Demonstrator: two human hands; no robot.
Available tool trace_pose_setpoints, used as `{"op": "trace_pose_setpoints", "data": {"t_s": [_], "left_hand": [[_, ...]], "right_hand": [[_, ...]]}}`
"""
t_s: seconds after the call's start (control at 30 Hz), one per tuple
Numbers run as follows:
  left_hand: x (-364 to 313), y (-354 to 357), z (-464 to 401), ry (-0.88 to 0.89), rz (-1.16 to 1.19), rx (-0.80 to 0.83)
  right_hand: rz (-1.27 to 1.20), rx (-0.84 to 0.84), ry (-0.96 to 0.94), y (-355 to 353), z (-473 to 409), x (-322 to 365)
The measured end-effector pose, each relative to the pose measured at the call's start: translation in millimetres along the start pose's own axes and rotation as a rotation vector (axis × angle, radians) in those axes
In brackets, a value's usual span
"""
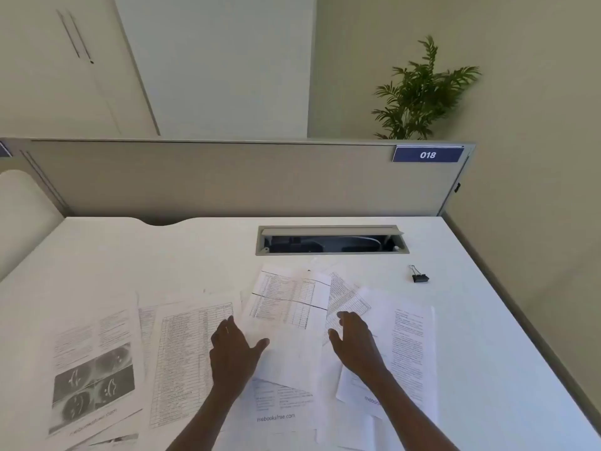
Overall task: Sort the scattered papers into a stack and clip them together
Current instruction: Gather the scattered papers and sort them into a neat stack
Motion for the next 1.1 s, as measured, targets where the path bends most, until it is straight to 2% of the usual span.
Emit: {"op": "trace_pose_setpoints", "data": {"t_s": [0.17, 0.37, 0.57, 0.7, 0.8, 0.97, 1.1], "left_hand": [[5.5, 13.7, -2.3, -0.084, -0.137, 0.04], [12.5, 22.5, -1.7, -0.16, -0.179, 0.021], [13.2, 24.4, -5.7, -0.244, 0.043, 0.101], [14.9, 16.3, -6.8, -0.148, 0.164, 0.024], [15.8, 13.9, -5.1, -0.089, 0.309, 0.059], [25.4, 15.0, 2.6, -0.29, 0.686, 0.21], [25.0, 13.4, 15.9, -0.349, 0.778, 0.323]], "right_hand": [[-0.156, 0.117, 0.198, 23.3, -1.7, 0.9], [-0.219, 0.11, 0.337, 44.3, -10.6, -1.2], [-0.22, 0.089, 0.364, 57.6, -11.2, 3.6], [-0.285, 0.069, 0.382, 58.6, -13.3, -2.4], [-0.335, 0.035, 0.4, 58.3, -11.2, -8.9], [-0.487, -0.061, 0.467, 55.9, -4.6, -18.1], [-0.666, -0.134, 0.432, 51.4, -0.2, -22.4]]}}
Point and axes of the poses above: each hand's wrist, its own z-axis away from the middle knuckle, its own y-axis out of the palm, x = y × z, the point moved 4 cm from there along -z, towards the middle knuckle, and after that the axes turned 11 degrees about -y, right-handed, at the moved point
